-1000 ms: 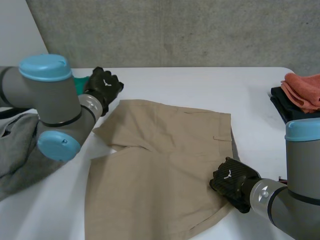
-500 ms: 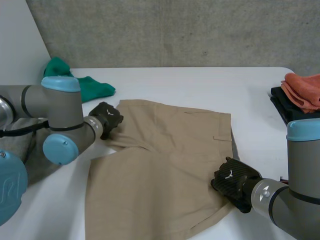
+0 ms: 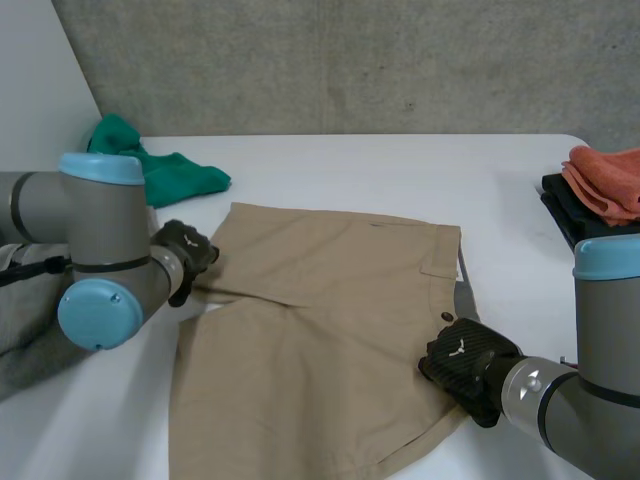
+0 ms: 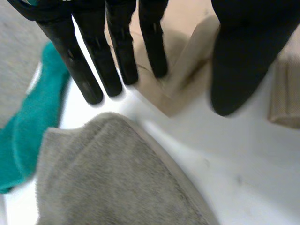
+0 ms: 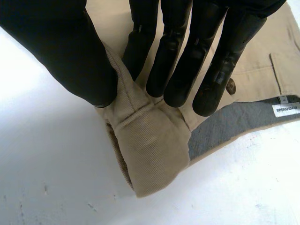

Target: Fold the laundry.

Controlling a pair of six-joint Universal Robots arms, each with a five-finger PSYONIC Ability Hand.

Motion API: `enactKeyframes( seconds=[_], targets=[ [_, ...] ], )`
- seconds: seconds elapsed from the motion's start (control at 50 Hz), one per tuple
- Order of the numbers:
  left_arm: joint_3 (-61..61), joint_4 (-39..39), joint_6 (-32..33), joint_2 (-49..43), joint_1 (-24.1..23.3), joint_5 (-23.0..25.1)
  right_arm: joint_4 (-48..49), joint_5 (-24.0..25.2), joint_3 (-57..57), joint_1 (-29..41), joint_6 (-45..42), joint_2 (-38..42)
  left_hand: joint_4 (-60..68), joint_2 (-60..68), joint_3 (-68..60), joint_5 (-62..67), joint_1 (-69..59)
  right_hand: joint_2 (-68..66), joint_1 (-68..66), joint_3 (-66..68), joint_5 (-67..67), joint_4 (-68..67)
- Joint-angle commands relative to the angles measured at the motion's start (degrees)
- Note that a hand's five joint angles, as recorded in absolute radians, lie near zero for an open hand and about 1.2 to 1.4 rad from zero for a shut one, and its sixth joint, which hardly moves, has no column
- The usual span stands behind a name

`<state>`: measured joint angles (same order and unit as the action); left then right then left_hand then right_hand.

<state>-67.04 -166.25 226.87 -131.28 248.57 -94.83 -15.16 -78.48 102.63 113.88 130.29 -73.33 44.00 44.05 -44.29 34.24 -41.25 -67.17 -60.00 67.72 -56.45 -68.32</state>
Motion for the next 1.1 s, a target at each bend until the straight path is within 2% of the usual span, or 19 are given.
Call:
enactKeyframes(
  seconds=[0.02, 0.2, 0.3, 0.38, 0.48, 0.54, 0.66, 0.78, 0.86, 0.96, 1.02, 1.1],
  targets=[
    [-6.6, -4.1, -2.9, 9.6, -0.5, 0.2, 0.0, 1.7, -1.5, 0.0, 5.4, -0.1, -21.7, -21.7, 22.0, -21.9, 18.9, -12.8, -20.0, 12.3, -13.5, -11.7],
    [-19.3, -5.0, -14.7, 24.6, -2.3, 1.4, 0.0, 7.0, -6.6, -0.8, 18.1, 0.2, -22.2, -22.2, 22.5, -22.4, 19.4, -12.8, -20.0, 12.3, -13.5, -11.7],
    [-28.8, -4.7, -21.3, 31.9, -6.7, 2.1, 0.3, 8.4, -11.2, -1.8, 27.4, 2.0, -21.8, -21.9, 22.1, -22.1, 19.1, -12.8, -20.0, 12.3, -13.5, -11.7],
    [-33.8, -4.3, -27.5, 35.4, -10.4, 1.8, 0.7, 8.2, -14.3, -1.7, 33.3, 5.5, -21.8, -21.9, 22.1, -22.1, 19.1, -12.8, -20.0, 12.3, -13.5, -11.7],
    [-37.3, -3.2, -35.8, 37.8, -13.9, 1.5, 2.6, 6.9, -17.3, -3.0, 34.9, 9.8, -21.8, -21.9, 22.1, -22.1, 19.1, -12.8, -20.0, 12.3, -13.5, -11.7],
    [-38.2, -1.5, -38.8, 38.1, -14.3, 1.5, 3.8, 5.5, -17.5, -4.3, 34.8, 11.0, -21.7, -21.7, 22.0, -21.9, 18.9, -12.8, -20.0, 12.3, -13.5, -11.7],
    [-38.4, 2.8, -40.5, 37.5, -14.4, 1.3, 8.0, 3.7, -16.9, -6.6, 34.8, 11.5, -21.7, -21.7, 22.0, -21.9, 18.9, -12.8, -20.0, 12.3, -13.5, -11.7],
    [-38.6, 3.0, -40.2, 36.5, -14.4, 1.1, 8.5, 4.5, -14.7, -7.9, 34.0, 10.8, -21.5, -21.6, 21.8, -21.7, 18.8, -12.8, -20.0, 12.3, -13.5, -11.7],
    [-38.3, 0.3, -39.7, 33.3, -13.9, -1.1, 8.6, 5.0, -12.5, -7.9, 31.5, 10.4, -22.0, -22.1, 22.3, -22.2, 19.3, -12.8, -20.0, 12.3, -13.5, -11.7],
    [-38.2, -6.6, -38.7, 29.0, -12.2, -5.7, 8.5, 7.5, -10.9, -8.8, 29.3, 8.8, -20.5, -20.6, 20.8, -20.7, 17.8, -12.8, -20.0, 12.3, -13.5, -11.7],
    [-38.5, -8.4, -36.6, 28.4, -10.4, -6.3, 8.6, 9.0, -9.5, -9.9, 29.0, 6.8, -18.1, -18.2, 18.4, -18.4, 15.4, -12.8, -20.0, 12.3, -13.5, -11.7],
    [-38.7, -8.4, -34.7, 27.9, -10.5, -6.7, 8.7, 9.8, -8.1, -10.5, 29.0, 5.6, -18.3, -18.4, 18.6, -18.5, 15.6, -12.8, -20.0, 12.3, -13.5, -11.7]
  ],
)
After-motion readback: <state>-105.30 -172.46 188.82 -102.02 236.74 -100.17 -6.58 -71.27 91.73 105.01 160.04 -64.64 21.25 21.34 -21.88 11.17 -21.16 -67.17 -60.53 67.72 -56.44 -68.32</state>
